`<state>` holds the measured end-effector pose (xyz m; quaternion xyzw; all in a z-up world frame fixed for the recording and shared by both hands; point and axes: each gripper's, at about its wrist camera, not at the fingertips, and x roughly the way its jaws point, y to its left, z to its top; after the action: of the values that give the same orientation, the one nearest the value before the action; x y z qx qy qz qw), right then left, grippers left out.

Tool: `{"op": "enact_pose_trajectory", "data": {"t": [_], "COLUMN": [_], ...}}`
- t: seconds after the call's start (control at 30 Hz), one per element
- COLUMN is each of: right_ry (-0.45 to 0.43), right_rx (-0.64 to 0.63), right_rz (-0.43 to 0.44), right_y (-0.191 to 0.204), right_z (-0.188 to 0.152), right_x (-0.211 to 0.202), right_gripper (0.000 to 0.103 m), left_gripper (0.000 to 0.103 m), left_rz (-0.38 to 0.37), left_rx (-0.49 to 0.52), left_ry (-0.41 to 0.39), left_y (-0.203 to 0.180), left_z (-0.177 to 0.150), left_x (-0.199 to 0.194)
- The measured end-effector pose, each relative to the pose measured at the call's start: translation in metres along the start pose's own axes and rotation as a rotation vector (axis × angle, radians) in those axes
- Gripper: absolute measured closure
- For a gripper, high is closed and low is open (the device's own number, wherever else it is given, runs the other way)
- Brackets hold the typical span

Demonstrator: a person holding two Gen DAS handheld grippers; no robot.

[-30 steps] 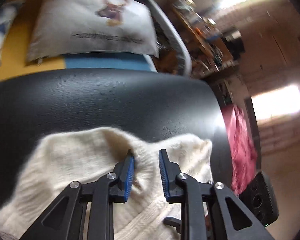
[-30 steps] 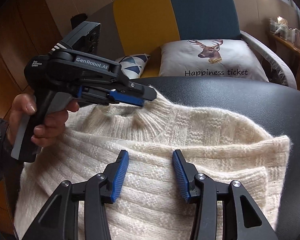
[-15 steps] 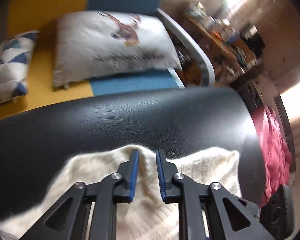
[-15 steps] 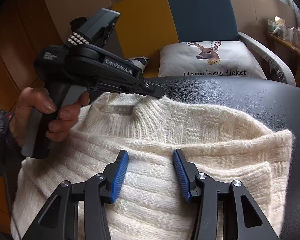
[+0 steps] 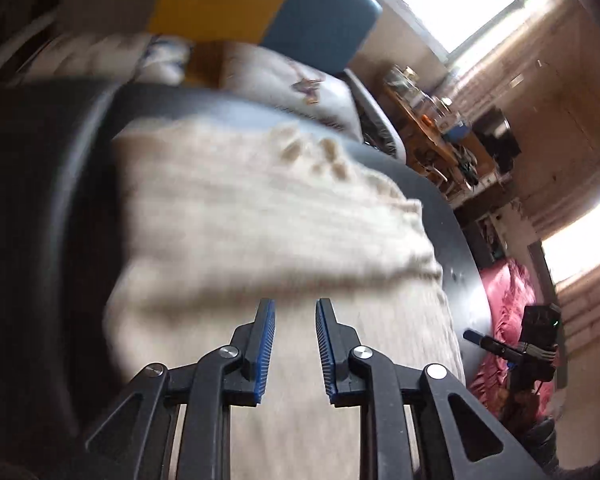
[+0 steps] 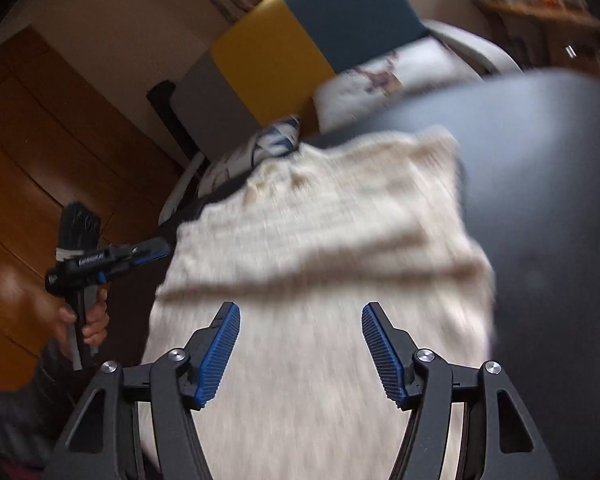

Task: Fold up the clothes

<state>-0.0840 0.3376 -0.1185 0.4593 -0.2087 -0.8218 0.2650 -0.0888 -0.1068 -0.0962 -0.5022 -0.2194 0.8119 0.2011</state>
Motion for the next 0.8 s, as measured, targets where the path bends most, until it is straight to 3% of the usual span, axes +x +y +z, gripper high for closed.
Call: {"op": "enact_pose_trajectory", "data": {"t": [0.2, 0.27, 0.4, 0.5, 0.8], "right_ry": [0.032, 0.016, -0.034, -0.008, 0.058], "right_rx": [0.212, 0.269, 0.320, 0.313, 0.279], "right_rz": [0.003, 0.058, 0.165, 0.247, 0.358], "right_y": [-0.050, -0.064, -0.077, -0.076, -0.059], "right_z": [-0.099, -0.120, -0.130, -0.132, -0.139], "right_x": [-0.062, -0.069, -0.070, -0.062, -0.041], "right_gripper": [0.038, 0.040, 0.040, 0.040, 0.040], "left_gripper": [0.081, 0.080, 0.078, 0.077, 0.071], "left_rz": [0.013, 0.047, 0.087, 0.087, -0.025], "left_rx": [-0.122, -0.131, -0.150, -0.147, -0.076], "left_ry": [-0.030, -0.034, -0.018, -0.003, 0.009], "left_y": [0.047, 0.055, 0.067, 0.071, 0.057], "left_z": [-0.084, -0.104, -0.137, -0.157, -0.185], "left_x": [-0.050, -0.059, -0.065, -0.065, -0.061]}}
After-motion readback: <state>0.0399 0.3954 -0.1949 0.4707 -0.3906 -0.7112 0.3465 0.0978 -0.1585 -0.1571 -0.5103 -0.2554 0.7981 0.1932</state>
